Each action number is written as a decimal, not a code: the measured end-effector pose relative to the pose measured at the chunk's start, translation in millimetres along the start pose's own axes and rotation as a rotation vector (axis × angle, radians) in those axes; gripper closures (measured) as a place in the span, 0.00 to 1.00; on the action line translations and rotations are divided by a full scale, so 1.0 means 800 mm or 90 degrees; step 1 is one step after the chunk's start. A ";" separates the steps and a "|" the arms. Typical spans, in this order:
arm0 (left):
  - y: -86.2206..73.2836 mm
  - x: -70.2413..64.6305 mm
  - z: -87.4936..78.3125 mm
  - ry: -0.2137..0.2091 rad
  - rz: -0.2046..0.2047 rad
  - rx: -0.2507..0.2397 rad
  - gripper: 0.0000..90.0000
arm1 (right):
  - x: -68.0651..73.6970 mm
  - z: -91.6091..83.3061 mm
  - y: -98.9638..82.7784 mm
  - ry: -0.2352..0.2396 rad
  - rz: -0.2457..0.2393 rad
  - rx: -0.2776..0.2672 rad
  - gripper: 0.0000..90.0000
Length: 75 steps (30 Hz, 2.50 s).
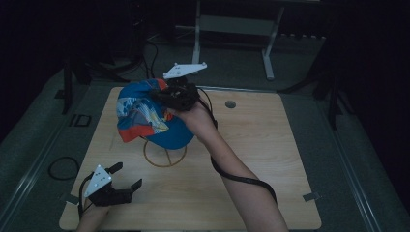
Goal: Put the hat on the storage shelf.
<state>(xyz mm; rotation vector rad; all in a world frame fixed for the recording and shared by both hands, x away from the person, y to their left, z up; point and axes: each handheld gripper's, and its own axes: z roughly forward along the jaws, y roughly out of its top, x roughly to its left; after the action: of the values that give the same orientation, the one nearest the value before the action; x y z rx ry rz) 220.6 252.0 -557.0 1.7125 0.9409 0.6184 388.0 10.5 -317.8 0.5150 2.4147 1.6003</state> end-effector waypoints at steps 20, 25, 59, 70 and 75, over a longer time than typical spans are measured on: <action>-0.008 0.002 0.005 -0.023 -0.020 0.010 0.06 | -0.016 0.001 -0.040 0.010 0.040 0.030 0.78; -0.008 0.002 0.004 -0.028 -0.022 0.007 0.06 | -0.016 0.001 -0.049 0.026 0.052 0.036 0.70; -0.012 0.003 0.006 -0.019 -0.032 0.005 0.06 | -0.011 -0.070 -0.106 0.032 0.021 -0.041 0.15; -0.012 0.004 0.008 -0.018 -0.029 0.010 0.06 | -0.018 -0.086 -0.154 0.005 0.009 -0.017 0.15; -0.013 0.003 0.008 -0.019 -0.027 0.011 0.06 | -0.018 -0.091 -0.180 -0.001 -0.005 -0.004 0.15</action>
<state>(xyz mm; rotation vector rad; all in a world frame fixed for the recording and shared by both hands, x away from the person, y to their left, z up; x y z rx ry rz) 224.1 252.4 -569.0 1.7090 0.9616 0.5578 350.4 -108.0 -421.9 0.5041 2.4072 1.6030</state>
